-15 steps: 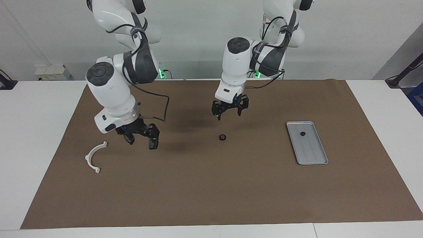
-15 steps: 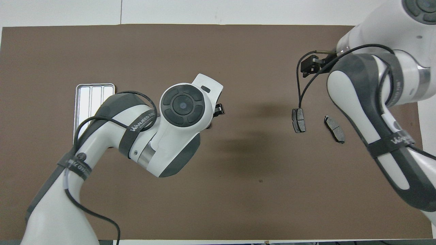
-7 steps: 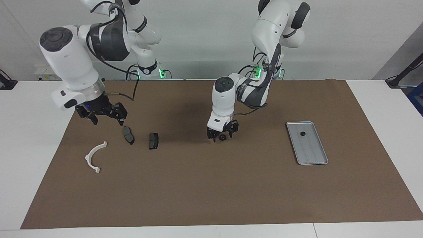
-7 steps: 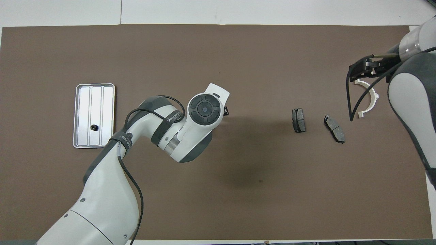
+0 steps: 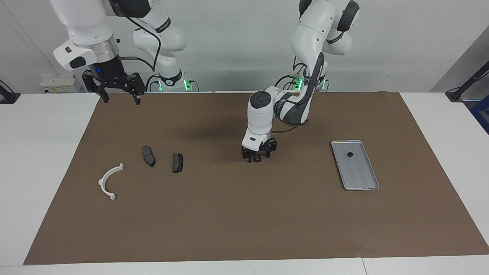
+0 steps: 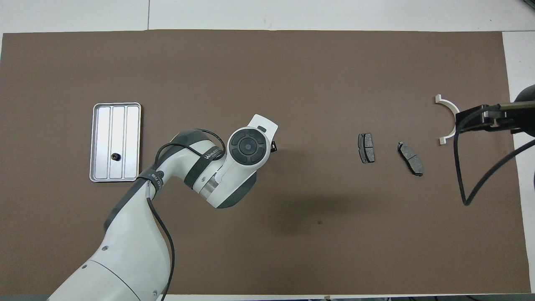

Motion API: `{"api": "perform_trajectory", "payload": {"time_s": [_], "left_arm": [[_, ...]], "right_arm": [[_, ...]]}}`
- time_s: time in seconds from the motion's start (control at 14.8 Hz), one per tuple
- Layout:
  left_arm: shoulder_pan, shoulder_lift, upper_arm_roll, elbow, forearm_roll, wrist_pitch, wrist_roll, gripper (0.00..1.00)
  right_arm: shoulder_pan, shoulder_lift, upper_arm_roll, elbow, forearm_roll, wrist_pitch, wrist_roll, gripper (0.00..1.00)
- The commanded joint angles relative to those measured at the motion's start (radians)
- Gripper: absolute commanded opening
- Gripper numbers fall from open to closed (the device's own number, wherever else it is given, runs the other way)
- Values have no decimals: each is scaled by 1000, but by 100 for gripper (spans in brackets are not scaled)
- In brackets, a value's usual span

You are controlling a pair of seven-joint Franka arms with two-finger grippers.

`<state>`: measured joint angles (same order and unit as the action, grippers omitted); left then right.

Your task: Pick bearing gear from pile to tray

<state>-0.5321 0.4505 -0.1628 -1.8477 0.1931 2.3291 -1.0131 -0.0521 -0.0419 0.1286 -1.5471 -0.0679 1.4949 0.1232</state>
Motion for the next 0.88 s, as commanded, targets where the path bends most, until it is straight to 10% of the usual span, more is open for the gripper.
{"api": "perform_trajectory", "payload": {"time_s": [0.0, 0.2, 0.47, 0.81], "left_arm": [[-12, -42, 9, -48, 19, 16, -30, 80], [-19, -42, 9, -48, 19, 18, -41, 0], [-2, -30, 11, 36, 20, -13, -36, 0], [208, -151, 9, 353, -90, -530, 432, 0]], "right_arm": [[76, -24, -69, -37, 5, -34, 47, 100], [72, -21, -70, -45, 42, -27, 52, 100], [57, -6, -64, -54, 46, -7, 55, 100], [35, 1, -33, -48, 102, 14, 154, 100]]}}
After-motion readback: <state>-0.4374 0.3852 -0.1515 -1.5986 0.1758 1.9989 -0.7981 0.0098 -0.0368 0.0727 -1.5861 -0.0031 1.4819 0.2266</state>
